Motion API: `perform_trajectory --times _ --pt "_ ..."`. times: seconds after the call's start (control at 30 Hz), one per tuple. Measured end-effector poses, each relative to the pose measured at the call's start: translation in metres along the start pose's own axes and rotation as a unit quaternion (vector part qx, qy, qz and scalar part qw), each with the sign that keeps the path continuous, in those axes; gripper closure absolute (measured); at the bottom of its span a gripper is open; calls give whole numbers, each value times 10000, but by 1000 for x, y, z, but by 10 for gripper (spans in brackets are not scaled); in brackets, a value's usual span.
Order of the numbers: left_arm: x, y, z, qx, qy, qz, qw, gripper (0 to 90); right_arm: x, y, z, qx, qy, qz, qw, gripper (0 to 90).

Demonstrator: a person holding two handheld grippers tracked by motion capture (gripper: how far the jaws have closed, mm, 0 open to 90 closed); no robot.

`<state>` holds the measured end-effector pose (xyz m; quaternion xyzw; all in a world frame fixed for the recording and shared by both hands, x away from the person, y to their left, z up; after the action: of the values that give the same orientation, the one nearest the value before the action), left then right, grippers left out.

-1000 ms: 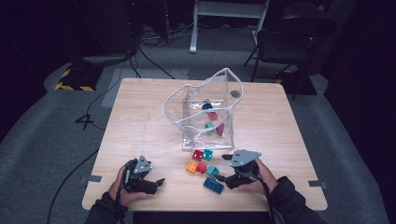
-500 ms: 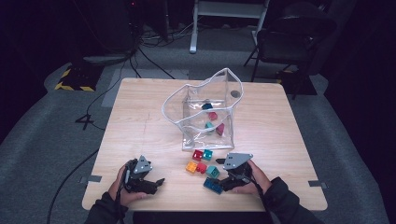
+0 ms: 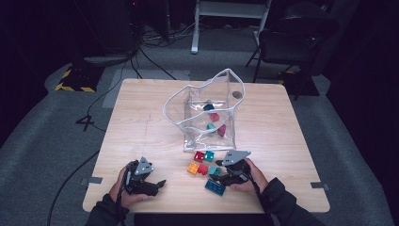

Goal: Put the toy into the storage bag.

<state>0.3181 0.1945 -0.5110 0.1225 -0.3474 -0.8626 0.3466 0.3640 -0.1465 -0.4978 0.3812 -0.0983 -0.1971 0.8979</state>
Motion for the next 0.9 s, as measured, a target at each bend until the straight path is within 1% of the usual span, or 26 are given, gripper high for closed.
perform_trajectory --times 0.07,0.1,0.13,0.17,0.27,0.33,0.47,0.57,0.7,0.8,0.9 --pt "0 0 0 -6 -5 1 10000 152 2 -1 -1 -49 -100 -25 9999 480" --pt "0 0 0 -3 -1 -2 10000 152 3 -2 -1 -58 -104 -43 9999 497" --pt "0 0 0 -4 -1 -4 10000 152 4 -3 -2 -54 -69 -59 9999 505" --pt "0 0 0 -1 1 -6 10000 152 4 -3 -2 -55 -57 -46 10000 539" --pt "0 0 0 -3 0 2 10000 152 6 -4 -3 -61 -27 -14 10000 586" --pt "0 0 0 -2 -1 -3 10000 152 7 -5 -2 -44 -70 -11 10000 591" --pt "0 0 0 -6 -5 1 10000 152 9 -6 -1 -39 -54 18 10000 593" --pt "0 0 0 -4 -2 -7 10000 153 9 -6 3 49 -73 70 9999 593" --pt "0 0 0 -2 -1 -1 10000 152 14 -6 16 175 -134 62 9997 593" --pt "0 0 0 -6 -4 4 10000 152 20 -6 26 286 -218 -2 9994 594" --pt "0 0 0 -6 -5 3 10000 152 25 -5 37 408 -232 -11 9989 594"
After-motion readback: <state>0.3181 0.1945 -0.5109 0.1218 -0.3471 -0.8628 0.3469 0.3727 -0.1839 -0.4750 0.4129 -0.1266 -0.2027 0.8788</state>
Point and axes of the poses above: each handheld gripper's, and its own axes: z roughly backward along the jaws, y roughly out of its top, x roughly to its right, the point moved 1 cm from there along -z, roughly forward along the jaws, and after that the axes turned 1 degree about -y, right-handed, at the moved point
